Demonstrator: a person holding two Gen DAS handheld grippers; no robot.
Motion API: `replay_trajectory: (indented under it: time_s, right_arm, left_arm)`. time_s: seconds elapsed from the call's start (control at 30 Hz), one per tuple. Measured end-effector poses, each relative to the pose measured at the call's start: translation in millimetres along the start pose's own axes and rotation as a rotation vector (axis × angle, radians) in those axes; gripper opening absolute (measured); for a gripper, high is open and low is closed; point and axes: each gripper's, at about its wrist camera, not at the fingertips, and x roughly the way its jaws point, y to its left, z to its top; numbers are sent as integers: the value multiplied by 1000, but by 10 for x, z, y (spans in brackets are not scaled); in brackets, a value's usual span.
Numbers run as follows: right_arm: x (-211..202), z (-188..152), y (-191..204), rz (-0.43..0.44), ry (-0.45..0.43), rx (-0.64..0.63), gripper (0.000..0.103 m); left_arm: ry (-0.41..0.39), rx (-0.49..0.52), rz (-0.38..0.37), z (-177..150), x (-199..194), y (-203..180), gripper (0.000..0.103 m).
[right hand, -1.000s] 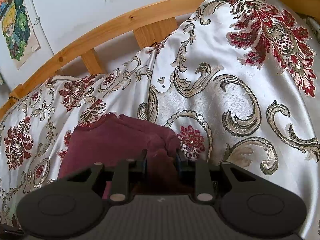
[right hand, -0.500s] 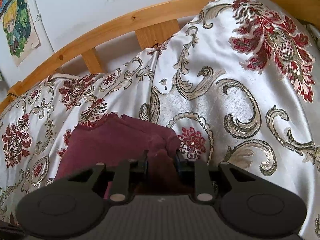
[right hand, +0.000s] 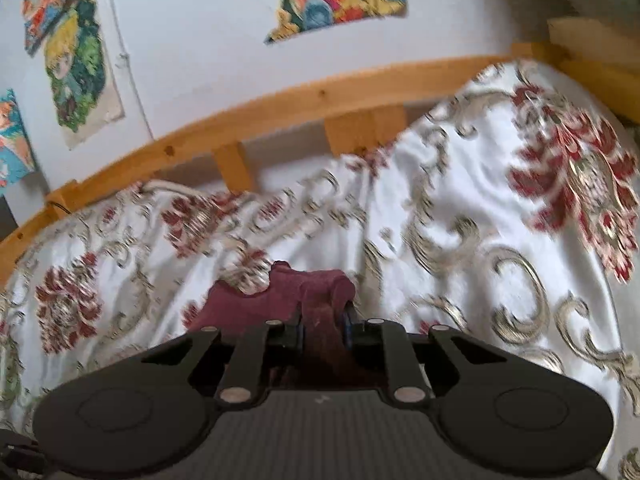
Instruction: Fold small clothes
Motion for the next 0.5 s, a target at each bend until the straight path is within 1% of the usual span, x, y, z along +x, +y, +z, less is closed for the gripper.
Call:
replay_trajectory:
  time_s: [0.07,0.2,0.3,0.4,0.5]
  right_arm:
    - [2,80,85,19,-23,1,20]
    - [161,281,292,49,-55,0,20]
    - [403,424,459,51,-48,9,20]
    - [655,553,662,58,-40,-12,20]
    - [839,646,864,69,-52,-49,19]
  left_arm:
    - [-27,13,23,86,-88,12,47]
    - [-95,58,78,269,-278,67,47]
    - [-180,101,141,397,-421,168,47]
    - [-241,96,195,485,-534,348,47]
    - [-277,76,237,525,-584,510,47]
